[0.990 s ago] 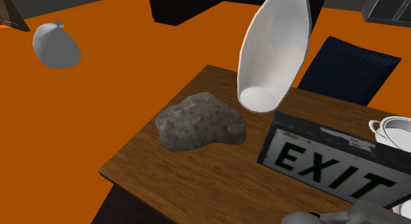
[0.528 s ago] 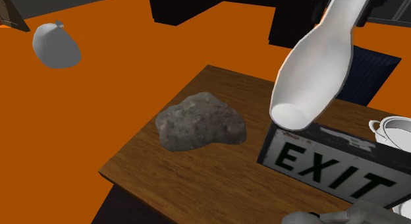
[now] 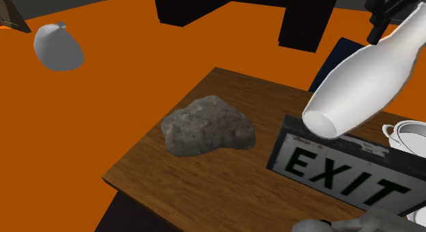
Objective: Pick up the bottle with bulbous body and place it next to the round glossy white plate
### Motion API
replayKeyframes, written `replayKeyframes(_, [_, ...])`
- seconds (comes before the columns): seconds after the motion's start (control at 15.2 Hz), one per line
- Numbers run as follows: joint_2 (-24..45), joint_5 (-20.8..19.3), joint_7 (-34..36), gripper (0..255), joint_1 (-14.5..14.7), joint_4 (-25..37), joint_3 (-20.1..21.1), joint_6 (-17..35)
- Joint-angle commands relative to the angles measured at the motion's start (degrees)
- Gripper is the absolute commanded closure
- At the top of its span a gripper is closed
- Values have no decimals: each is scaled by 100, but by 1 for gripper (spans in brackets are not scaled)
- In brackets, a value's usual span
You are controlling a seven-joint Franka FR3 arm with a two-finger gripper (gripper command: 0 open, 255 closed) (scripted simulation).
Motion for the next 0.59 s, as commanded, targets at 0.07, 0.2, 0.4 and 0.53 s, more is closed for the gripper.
replayKeyframes(0.07, [523, 144, -417, 255, -132, 136, -284, 226])
replayKeyframes(0.2, [874, 301, -701, 255, -236, 319, -443, 361])
replayKeyframes(0.4, [1448, 595, -1132, 255, -440, 660, -635, 521])
replayKeyframes(0.53, [1863, 829, -1420, 255, -565, 934, -779, 594])
